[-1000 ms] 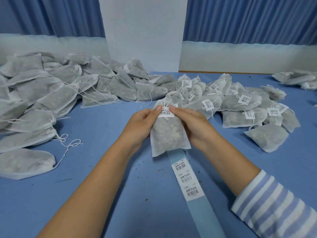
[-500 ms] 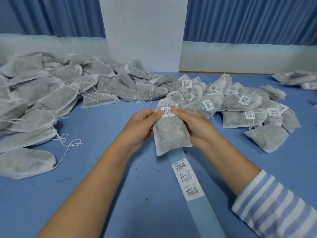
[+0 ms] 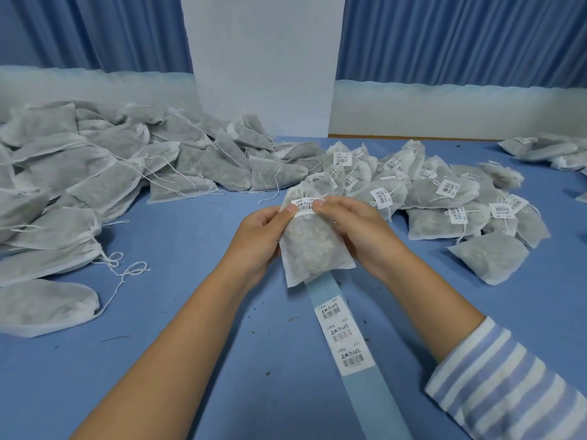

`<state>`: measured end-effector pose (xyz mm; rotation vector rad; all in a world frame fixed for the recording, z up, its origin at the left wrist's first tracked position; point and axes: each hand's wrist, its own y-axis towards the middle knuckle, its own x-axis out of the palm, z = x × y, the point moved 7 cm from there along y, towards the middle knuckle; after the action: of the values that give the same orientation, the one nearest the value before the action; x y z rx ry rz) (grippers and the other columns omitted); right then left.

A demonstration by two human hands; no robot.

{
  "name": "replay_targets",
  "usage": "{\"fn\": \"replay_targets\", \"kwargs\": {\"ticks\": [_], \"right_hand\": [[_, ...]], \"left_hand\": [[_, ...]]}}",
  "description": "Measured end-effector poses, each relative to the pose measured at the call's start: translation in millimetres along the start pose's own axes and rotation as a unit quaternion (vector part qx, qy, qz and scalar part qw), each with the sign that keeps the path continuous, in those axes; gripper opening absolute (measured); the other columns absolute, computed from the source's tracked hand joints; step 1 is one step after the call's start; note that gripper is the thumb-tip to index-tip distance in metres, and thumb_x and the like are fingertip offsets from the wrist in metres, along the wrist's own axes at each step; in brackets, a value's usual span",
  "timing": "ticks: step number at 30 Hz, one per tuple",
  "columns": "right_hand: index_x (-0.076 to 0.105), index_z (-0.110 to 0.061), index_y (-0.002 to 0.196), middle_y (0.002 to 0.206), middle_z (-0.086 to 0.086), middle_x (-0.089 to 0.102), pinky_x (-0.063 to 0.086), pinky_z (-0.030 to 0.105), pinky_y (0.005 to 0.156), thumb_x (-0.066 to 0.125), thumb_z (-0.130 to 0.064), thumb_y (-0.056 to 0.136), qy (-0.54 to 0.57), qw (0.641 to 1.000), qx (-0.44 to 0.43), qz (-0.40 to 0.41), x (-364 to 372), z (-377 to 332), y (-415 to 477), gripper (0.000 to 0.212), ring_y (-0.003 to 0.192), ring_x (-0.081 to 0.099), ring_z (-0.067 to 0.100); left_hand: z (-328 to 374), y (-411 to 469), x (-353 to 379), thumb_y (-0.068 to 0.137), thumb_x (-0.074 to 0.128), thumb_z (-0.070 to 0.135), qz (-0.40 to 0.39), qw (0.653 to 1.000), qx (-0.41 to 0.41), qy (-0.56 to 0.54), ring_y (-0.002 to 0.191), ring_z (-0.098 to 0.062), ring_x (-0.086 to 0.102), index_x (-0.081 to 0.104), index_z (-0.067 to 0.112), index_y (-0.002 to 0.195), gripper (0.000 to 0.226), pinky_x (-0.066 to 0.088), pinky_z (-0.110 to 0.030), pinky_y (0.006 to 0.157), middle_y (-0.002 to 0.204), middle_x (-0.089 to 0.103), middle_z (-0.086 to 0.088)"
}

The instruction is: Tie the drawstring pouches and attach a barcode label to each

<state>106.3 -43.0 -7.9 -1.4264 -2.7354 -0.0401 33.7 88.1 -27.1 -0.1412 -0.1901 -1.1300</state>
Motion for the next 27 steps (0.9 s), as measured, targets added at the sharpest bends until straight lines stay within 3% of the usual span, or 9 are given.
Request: {"fn": "replay_targets", "kwargs": {"ticks": [4,6,9,11,13,15,20,27], "right_hand": [[0.062,-0.039,0.110,0.077,-0.007,0.073,0.052,0.020,0.060,0.071,-0.017,0.085,-0.073,0.995,-0.064,0.030,-15.5,-11.8,-1.9,0.035,0.071,0.068,0.006],[0.066,-0.035,0.102,0.069,-0.011,0.069,0.048,0.022,0.058,0.066,-0.013,0.088,-0.079,0.988,-0.101,0.089,-34.1,-19.5,-0.6,0.026,0.062,0.061,0.003],[0.071,-0.028,0.080,0.080,-0.011,0.069,0.046,0.014,0.064,0.058,-0.005,0.090,-0.108,0.965,-0.118,0.207,-76.2,-22.9,5.8,0.027,0.068,0.059,-0.001],[0.068,-0.029,0.072,0.081,-0.017,0.066,0.041,0.007,0.062,0.053,-0.005,0.089,-0.185,0.939,-0.109,0.270,-102.7,-19.6,6.1,0.033,0.070,0.056,-0.004],[0.066,-0.029,0.069,0.081,-0.017,0.065,0.038,0.006,0.061,0.054,-0.011,0.088,-0.278,0.915,-0.080,0.281,-119.9,-9.6,10.6,0.029,0.073,0.057,-0.002],[0.064,-0.026,0.075,0.084,-0.014,0.064,0.040,0.016,0.065,0.064,-0.023,0.083,-0.330,0.907,-0.034,0.260,-128.2,6.8,17.9,0.009,0.082,0.060,0.010],[0.061,-0.015,0.105,0.118,0.004,0.054,0.036,0.024,0.080,0.076,-0.039,0.078,-0.435,0.865,-0.034,0.249,-131.2,25.3,31.4,0.039,0.098,0.055,0.019],[0.064,-0.004,0.116,0.126,0.017,0.055,0.044,0.034,0.087,0.069,-0.032,0.085,-0.432,0.846,-0.045,0.309,-138.3,24.7,51.5,0.042,0.114,0.054,0.031]], "left_hand": [[-0.3,2.6,1.7,0.101,0.054,0.031,0.029,0.999,0.024,-0.002,0.076,-0.012,0.070,0.073,0.012,0.096,0.027,0.054,-0.023,0.066,0.086,0.076,-0.002],[0.1,3.7,1.9,0.102,0.052,0.030,0.043,0.998,0.037,-0.011,0.076,-0.010,0.071,0.071,0.009,0.097,0.028,0.055,-0.020,0.066,0.084,0.076,0.002],[-2.8,5.4,-1.6,0.101,0.055,0.028,0.068,0.997,0.044,-0.009,0.075,-0.009,0.072,0.068,0.010,0.093,0.023,0.056,-0.017,0.068,0.073,0.073,0.008],[-6.7,8.1,-6.0,0.102,0.054,0.023,0.082,0.996,0.040,-0.003,0.073,-0.010,0.072,0.069,0.009,0.092,0.022,0.056,-0.018,0.067,0.070,0.072,0.006],[-11.1,12.0,-12.5,0.102,0.053,0.018,0.106,0.994,0.034,0.008,0.069,-0.011,0.071,0.069,0.009,0.090,0.022,0.057,-0.019,0.066,0.073,0.071,0.001],[-15.6,15.0,-18.3,0.101,0.051,0.014,0.128,0.991,0.025,0.016,0.067,-0.011,0.069,0.069,0.009,0.089,0.022,0.057,-0.019,0.065,0.077,0.069,-0.004],[-20.1,18.1,-27.6,0.100,0.050,0.010,0.162,0.986,0.015,0.026,0.063,-0.011,0.066,0.067,0.009,0.086,0.023,0.056,-0.017,0.060,0.077,0.067,-0.005],[-23.6,20.4,-33.5,0.100,0.049,0.009,0.171,0.984,0.005,0.041,0.065,-0.013,0.065,0.067,0.008,0.086,0.022,0.057,-0.018,0.061,0.078,0.067,-0.005]]}}
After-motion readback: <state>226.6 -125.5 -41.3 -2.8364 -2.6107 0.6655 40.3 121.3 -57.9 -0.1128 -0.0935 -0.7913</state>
